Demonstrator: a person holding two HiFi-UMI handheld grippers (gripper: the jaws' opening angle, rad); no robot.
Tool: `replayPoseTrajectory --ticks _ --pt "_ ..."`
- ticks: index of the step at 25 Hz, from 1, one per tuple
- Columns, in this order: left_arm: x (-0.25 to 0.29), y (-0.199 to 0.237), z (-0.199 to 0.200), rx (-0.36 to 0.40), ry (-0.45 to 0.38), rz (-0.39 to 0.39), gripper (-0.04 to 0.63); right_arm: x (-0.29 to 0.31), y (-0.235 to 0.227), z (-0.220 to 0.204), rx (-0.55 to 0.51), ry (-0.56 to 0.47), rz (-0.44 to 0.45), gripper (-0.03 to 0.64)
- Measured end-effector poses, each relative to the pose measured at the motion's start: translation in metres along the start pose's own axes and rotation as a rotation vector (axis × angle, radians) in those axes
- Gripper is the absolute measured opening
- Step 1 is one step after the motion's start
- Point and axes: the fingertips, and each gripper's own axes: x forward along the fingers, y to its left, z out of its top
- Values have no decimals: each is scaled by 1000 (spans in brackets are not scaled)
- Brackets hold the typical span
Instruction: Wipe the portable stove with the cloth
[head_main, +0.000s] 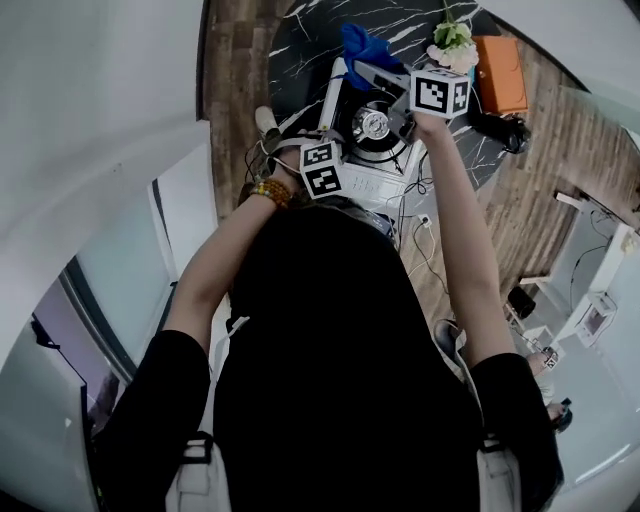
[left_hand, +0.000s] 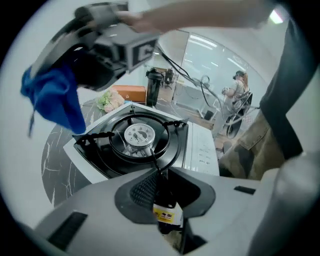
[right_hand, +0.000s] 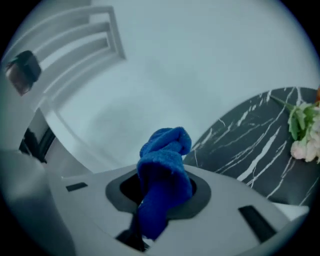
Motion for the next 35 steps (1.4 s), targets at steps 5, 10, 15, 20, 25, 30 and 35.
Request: replayPoseTrajectory --ticks 5,10,15,20,25,30,35 --pt "-81 15 40 -89 -404 147 259 -83 59 -66 -147 -81 30 83" --pt "-94 -42 72 364 -375 28 301 -77 94 -180 -212 108 82 86" --pt "-73 -59 71 426 -285 -53 306 -76 95 -188 -45 -26 131 86" --pt "-91 -28 90 69 -426 97 144 -122 73 -152 162 -364 177 141" --pt "-91 54 27 -367 -329 418 129 -183 31 -163 87 -453 -91 141" --pt "-49 141 26 -287 -73 463 129 -214 0 -198 100 -398 -209 141" --pt "-18 154 30 -282 53 455 114 -223 -12 -235 198 -412 -277 141"
